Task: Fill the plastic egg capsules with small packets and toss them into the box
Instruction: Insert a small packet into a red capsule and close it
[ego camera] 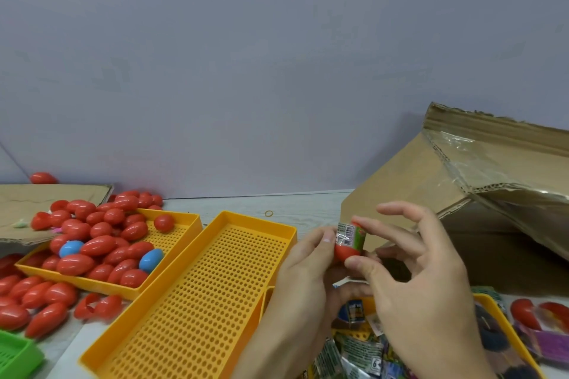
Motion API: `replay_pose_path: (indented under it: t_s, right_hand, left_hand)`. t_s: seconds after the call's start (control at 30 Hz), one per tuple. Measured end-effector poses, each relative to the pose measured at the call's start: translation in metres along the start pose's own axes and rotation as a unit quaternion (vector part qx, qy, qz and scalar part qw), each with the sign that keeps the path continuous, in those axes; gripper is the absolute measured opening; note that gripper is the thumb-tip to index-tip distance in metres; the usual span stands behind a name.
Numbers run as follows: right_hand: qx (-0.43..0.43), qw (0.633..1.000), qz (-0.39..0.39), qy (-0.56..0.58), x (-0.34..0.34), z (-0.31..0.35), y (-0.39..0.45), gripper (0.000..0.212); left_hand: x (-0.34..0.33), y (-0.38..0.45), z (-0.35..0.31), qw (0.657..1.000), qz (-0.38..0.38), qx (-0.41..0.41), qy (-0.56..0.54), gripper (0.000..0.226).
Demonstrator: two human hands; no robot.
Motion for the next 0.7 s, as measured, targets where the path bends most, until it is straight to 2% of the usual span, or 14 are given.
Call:
replay_pose_path:
  t_s: [0.13,0.23,0.33,0.53,0.7]
  right_hand:
    - [-0.004,1.0,0.0,0.012,-0.0005,0.0005,0.0008,0.069]
    - [0.002,1.0,0.005,0.004,-0.0001,0.001,0.0005,0.068]
    - [0.015,1.0,0.009,-0.018,-0.0003,0.0021,0.0001,0.068]
    - [0.016,1.0,-0.004,-0.012,0.0013,-0.0007,0.0002,0.069]
    - [0.02,1.0,-0.002,-0.007,0.001,-0.0005,0.0004,0.067]
  left_hand:
    - [0.0013,0.0008,0.0017,1.0,0.005,-0.006,0.015,0.043]
    - [0.0008,0.0024,0.0022,0.999,-0.013,-0.007,0.043,0.038]
    - [-0.001,0.0028,0.0034,0.995,0.019,-0.003,0.098,0.037]
    - [-0.0031,0.0004,0.0019,0.99,0.077,0.005,0.122,0.039]
    - [-0.0023,-0.0002,0.0021,0.99,0.061,0.004,0.127,0.036]
Point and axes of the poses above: each hand's wrist, its own y-axis towards the middle knuckle, its own x-axis out of the back of the hand, z = x × y, the point moved 1 cm from there along y, towards the middle knuckle, and after that the axes turned 11 degrees about z, right-handed, at the moved point
